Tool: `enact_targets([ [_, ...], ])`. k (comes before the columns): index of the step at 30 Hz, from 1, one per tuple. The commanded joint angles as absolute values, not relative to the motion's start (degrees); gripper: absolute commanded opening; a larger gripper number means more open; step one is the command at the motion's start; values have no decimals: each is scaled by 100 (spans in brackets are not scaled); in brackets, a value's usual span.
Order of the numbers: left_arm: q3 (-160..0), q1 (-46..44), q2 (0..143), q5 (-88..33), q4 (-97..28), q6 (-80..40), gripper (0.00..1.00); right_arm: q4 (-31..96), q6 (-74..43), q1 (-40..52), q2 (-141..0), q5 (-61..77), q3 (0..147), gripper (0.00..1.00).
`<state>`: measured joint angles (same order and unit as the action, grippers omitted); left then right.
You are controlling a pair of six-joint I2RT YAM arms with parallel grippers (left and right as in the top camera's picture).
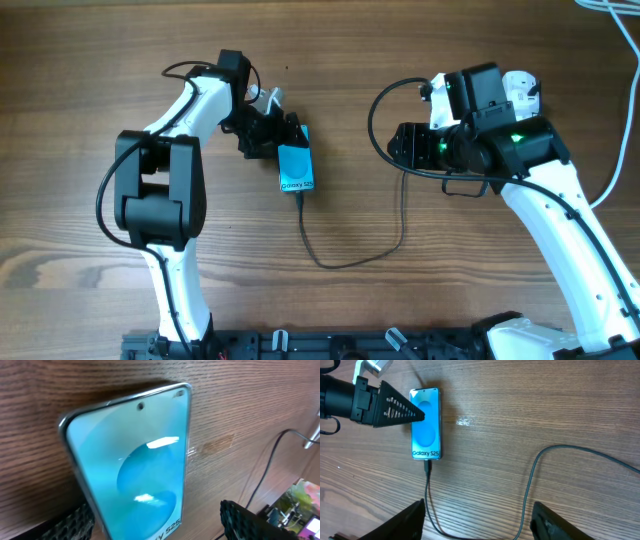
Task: Plug charger to phone and switch on socket
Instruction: 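Lay the phone flat on the table with the left gripper and release, then move the right gripper to the power strip switch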
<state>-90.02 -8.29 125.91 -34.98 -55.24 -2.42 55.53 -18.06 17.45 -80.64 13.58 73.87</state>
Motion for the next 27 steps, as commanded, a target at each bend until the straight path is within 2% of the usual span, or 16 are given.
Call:
enact_targets([
  [1,-8986,-814,12639,-2808,-5618,-198,87,5559,-1754,1734,-8038,1247,7502,71],
  [9,-9118,-808,12575,-1518,-5852,-674,84,5607,-1763,1734,-8038,1251,7505,75],
  [10,-9349,-808,12446,-1509,-6145,-676,79,5645,-1802,1732,-8036,1251,7505,76],
  [14,-10055,-808,11773,-1509,-6770,-668,78,5695,-1804,1732,-8036,1256,7505,74],
  [15,-10272,-808,11463,-1509,-6895,-670,78,5714,-1802,1732,-8016,1271,7507,66],
  [16,-10449,-808,11072,-1511,-6958,-670,79,5745,-1800,1721,-7961,1271,7518,44],
  [17,-10527,-808,10685,-1509,-6938,-670,80,5774,-1800,1715,-7907,1269,7553,36],
  [20,-10530,-808,9861,-1509,-6794,-670,86,5922,-1643,1715,-7684,1262,7819,27],
  [22,-10530,-808,9397,-1509,-6751,-670,94,6198,-1667,1592,-7491,1164,8221,7],
  [24,-10530,-810,9181,-1511,-6713,-670,99,6534,-1653,1184,-7384,1166,8652,4],
  [27,-10527,-808,9153,-1509,-6753,-670,100,6718,-1492,366,-7253,1262,8890,4],
])
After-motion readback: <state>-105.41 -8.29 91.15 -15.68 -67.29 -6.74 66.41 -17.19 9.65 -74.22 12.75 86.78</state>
